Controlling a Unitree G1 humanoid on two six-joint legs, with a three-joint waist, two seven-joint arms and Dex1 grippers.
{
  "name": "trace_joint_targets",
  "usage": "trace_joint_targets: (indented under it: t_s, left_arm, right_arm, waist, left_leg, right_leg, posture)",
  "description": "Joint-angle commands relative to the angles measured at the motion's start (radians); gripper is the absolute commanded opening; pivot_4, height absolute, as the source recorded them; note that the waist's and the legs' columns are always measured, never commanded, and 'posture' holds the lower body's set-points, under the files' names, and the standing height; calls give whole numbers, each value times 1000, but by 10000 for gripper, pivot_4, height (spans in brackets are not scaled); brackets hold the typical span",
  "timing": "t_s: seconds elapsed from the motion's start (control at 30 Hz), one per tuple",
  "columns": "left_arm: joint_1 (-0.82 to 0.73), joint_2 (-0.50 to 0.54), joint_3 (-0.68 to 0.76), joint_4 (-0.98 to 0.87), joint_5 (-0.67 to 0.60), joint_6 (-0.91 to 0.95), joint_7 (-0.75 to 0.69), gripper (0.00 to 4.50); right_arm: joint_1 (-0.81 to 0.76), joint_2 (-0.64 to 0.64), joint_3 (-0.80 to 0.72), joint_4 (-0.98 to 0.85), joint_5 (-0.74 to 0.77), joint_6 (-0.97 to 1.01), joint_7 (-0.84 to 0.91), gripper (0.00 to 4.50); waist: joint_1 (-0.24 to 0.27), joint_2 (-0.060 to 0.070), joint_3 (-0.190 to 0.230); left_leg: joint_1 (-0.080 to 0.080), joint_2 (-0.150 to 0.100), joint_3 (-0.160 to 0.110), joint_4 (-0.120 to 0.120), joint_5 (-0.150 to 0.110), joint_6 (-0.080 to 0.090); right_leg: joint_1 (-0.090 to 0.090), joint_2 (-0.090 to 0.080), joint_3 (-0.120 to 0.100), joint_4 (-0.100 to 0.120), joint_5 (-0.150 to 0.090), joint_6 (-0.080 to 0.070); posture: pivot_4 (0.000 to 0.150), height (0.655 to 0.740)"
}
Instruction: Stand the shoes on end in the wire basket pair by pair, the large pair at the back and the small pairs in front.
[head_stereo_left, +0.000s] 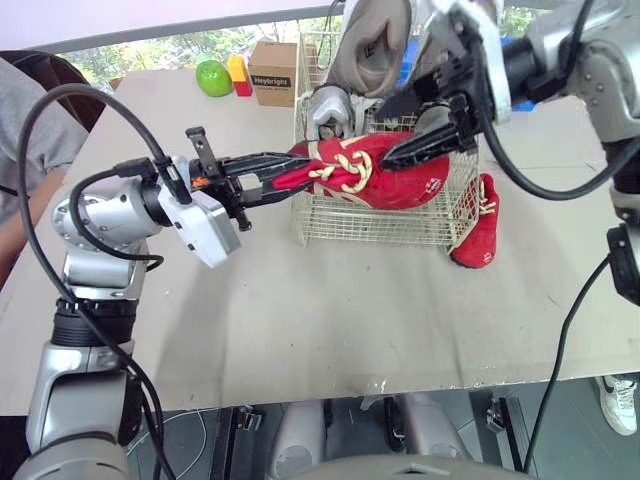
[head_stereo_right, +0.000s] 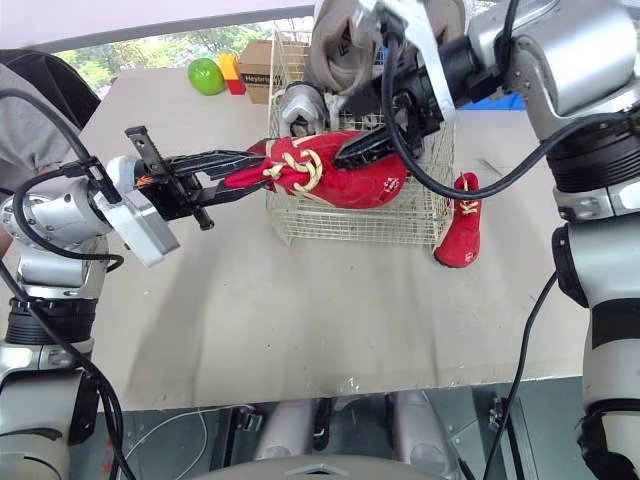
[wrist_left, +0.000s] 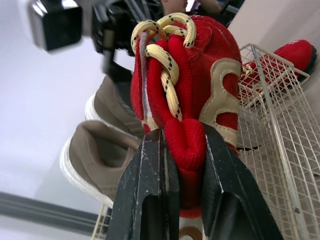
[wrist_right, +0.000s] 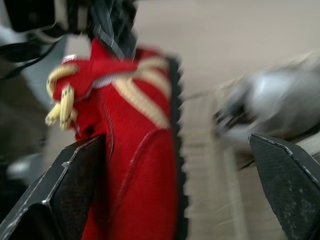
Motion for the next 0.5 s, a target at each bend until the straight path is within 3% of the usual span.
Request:
trace_joint_targets:
  t_s: [0.03,0.2,0.23,0.3,0.4,0.5]
  left_arm:
    - [-28,5,15,-9,-34,-58,13,2371]
    - [-18,13,25,-16,-54,-37,31,2371]
    - [6,23,25,-37,-104,32,21,7361]
    - [41,13,61,-91,-229,257,106,16894]
    - [145,64,118,-224,-733,852,342,32123]
    - [229,85,218,-302,-1108,1126,513,45000]
  right_arm:
    - [-36,-3,-7,16,2,56,53,32704]
    - [-17,-7,-38,7,7,85,57,9240]
    - [-8,-6,-59,3,22,112,44,5334]
    - [11,-7,-104,-8,54,170,13,1619]
    - [66,10,-226,-40,96,245,-96,1381]
    - [94,64,-386,-58,162,364,-214,1323]
  waist:
    - [-1,0,0]
    - [-1,0,0]
    - [-2,0,0]
    - [-2,0,0]
    - [-5,0,0]
    - [-16,0,1]
  left_leg:
    - [0,0,0,0,0,0]
    - [1,0,0,0,0,0]
    - [2,0,0,0,0,0]
    - [2,1,0,1,0,0]
    - [1,3,-2,2,0,0]
    - [1,3,-9,3,0,0]
  right_leg:
    - [0,0,0,1,0,0]
    - [0,1,0,3,0,0]
    - [0,1,0,3,0,0]
    - [0,1,0,4,0,0]
    - [0,0,-1,6,0,0]
    - [0,-3,-1,7,0,1]
  posture:
    - [1500,7400]
    - [1500,7400]
    - [1500,7400]
    - [1500,7400]
    - [1500,7400]
    - [1500,7400]
